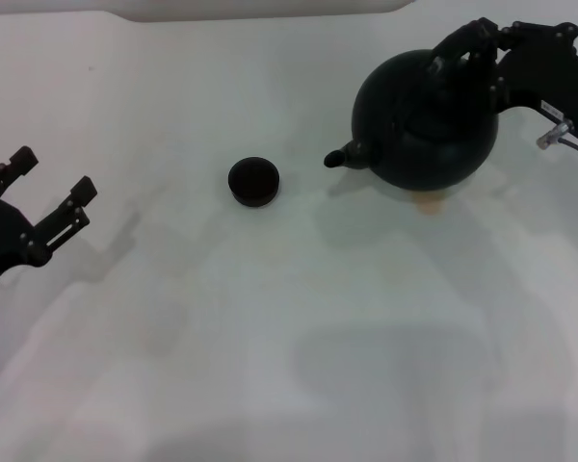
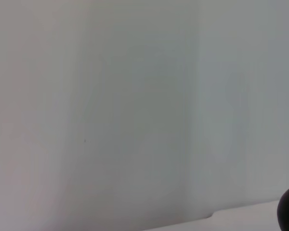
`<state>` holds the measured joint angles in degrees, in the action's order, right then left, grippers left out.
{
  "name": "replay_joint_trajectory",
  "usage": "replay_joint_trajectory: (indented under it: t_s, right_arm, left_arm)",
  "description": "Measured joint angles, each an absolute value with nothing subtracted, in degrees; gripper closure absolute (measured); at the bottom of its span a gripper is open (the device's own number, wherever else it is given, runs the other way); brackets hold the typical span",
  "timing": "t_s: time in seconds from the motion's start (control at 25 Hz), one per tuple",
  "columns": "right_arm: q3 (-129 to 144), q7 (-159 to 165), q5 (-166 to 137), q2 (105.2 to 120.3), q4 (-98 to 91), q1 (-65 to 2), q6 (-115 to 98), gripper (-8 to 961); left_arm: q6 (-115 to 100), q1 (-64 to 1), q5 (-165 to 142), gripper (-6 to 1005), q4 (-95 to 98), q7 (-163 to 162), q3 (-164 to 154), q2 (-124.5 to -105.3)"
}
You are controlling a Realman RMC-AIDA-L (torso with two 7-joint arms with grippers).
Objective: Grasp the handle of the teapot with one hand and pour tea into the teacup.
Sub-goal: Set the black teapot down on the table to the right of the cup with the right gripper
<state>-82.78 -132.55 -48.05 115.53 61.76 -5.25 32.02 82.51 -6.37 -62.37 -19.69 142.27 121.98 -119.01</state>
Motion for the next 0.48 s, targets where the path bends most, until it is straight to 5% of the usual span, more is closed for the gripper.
replay_joint_trajectory:
  t_s: [0.48]
  right_arm:
    - [-84.68,-132.62,-48.33,114.89,61.29,-3.76,33.00,811]
  left_arm:
    - [82.37,-7.53,-62.31,156,-18.90,142.20,122.40,-119.09]
